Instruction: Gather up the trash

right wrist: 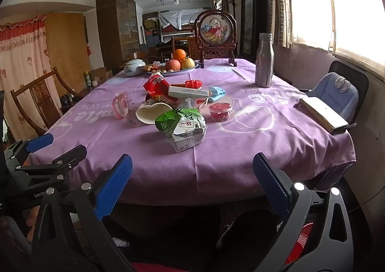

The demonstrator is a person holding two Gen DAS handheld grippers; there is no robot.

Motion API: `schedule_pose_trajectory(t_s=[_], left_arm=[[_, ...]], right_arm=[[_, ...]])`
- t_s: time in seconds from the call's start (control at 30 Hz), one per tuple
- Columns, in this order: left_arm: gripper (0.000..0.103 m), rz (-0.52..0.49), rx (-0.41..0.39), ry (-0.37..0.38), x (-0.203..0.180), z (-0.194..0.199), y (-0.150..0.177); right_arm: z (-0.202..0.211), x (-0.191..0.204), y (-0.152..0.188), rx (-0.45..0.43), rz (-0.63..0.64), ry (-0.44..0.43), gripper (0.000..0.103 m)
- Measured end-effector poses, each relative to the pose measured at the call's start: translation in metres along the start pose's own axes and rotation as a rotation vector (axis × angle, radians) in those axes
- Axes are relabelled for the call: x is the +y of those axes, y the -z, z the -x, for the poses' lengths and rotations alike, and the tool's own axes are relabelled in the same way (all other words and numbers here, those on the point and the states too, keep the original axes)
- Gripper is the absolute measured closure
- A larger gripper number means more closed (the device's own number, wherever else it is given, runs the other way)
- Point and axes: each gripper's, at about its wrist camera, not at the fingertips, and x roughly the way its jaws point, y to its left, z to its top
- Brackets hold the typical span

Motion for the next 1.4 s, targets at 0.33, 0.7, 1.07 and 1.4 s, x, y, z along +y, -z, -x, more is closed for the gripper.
schedule_pose_trajectory(t_s=[0.33,0.7,1.07,1.4], left_arm=[[0.006,0.005,0.011,0.0,0.001,0.0,0.001],[0.006,0.021,0.029,0.002,0.004,-0.007,0.004],[0.006,0.022,0.041,0.004,0.005,-0.009,0.002],[0.006,0.027,0.045,0.005,0.004,-0.011,0.005]], right_arm=[[-0.001,0.0,0.0,0.003,-0.004,-0.002,0.007],[-0.004,0.0,0.003,0.009,-0.003,-0.001,0.007],[-0.004,-0.002,0.004,0.015,-0.011,-0.002,0.007],[-0.004,-0.004,0.005,0.017,-0.011,-0.002,0.007]])
